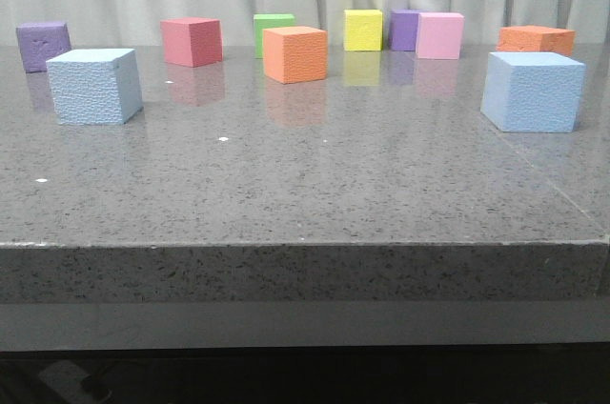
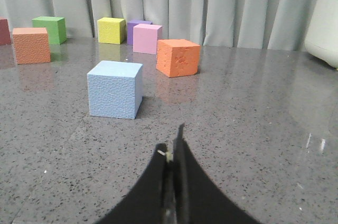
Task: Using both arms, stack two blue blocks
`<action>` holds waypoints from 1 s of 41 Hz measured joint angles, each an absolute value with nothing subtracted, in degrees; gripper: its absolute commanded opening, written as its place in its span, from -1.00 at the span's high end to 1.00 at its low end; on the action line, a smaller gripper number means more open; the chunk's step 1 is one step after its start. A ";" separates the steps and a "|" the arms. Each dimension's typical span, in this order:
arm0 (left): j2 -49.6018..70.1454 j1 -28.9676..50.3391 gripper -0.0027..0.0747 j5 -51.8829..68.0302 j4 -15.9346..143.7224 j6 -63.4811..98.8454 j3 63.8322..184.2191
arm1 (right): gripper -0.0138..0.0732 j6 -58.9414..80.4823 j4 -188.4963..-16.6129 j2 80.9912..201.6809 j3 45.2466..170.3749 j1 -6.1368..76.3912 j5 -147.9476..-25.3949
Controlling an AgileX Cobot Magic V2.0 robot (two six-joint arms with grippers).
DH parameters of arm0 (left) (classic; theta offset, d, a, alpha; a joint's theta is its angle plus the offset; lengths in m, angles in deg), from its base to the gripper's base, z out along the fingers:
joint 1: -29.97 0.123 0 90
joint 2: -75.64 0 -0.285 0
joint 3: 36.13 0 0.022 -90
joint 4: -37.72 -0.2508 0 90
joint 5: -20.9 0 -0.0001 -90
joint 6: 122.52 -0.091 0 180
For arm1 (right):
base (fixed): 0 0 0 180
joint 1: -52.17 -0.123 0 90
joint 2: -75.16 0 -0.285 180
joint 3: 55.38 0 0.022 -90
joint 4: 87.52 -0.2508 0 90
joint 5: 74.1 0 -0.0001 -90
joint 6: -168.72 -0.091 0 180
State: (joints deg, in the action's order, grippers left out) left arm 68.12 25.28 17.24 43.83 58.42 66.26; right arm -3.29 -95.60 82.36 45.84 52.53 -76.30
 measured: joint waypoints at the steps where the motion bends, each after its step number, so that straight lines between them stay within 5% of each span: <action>1: 68.12 25.28 0.98 17.24 43.83 58.42 66.26 | 0.97 -3.29 -95.60 82.36 45.84 52.53 -76.30; 41: 68.12 25.28 0.98 18.56 44.04 58.42 66.48 | 0.97 -3.29 -96.06 82.36 45.84 52.53 -74.10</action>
